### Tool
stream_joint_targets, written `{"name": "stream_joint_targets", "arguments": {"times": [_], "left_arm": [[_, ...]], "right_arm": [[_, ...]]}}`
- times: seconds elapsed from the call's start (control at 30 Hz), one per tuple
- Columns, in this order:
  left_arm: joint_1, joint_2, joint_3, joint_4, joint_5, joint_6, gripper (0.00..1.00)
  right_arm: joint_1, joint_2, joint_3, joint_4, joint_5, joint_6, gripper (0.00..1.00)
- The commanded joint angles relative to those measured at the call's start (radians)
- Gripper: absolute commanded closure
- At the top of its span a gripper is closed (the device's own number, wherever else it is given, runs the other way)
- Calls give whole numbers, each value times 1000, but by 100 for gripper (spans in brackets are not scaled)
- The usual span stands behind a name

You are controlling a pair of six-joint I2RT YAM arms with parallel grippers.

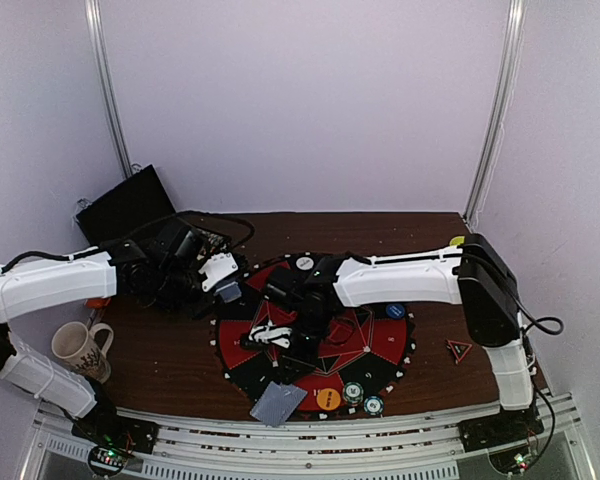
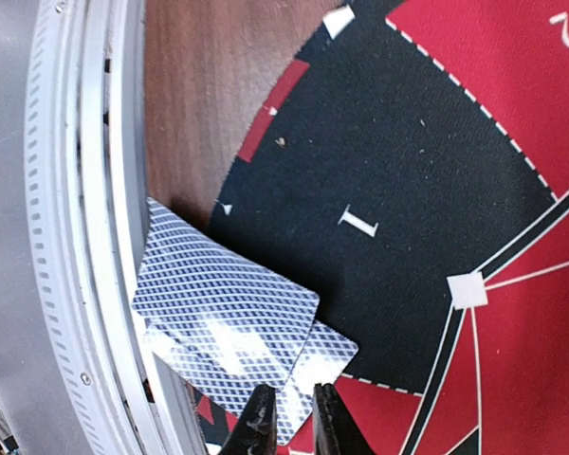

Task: Distribute texas hold em gaming equipment
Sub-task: Distribute the poker card in the big blind area, then adjust the poker card in the big blind area.

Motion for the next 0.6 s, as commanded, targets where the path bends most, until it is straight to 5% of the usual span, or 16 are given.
{"name": "stream_joint_targets", "arguments": {"times": [0.0, 0.33, 0.57], "left_arm": [[5, -8, -8, 31, -3, 13, 48], [12, -11, -7, 31, 2, 10, 48], [13, -14, -6, 28, 3, 9, 48]], "right_arm": [[1, -101, -141, 254, -53, 70, 84], [64, -69, -261, 456, -91, 116, 85], [65, -75, -327, 535, 37, 180, 88]]}}
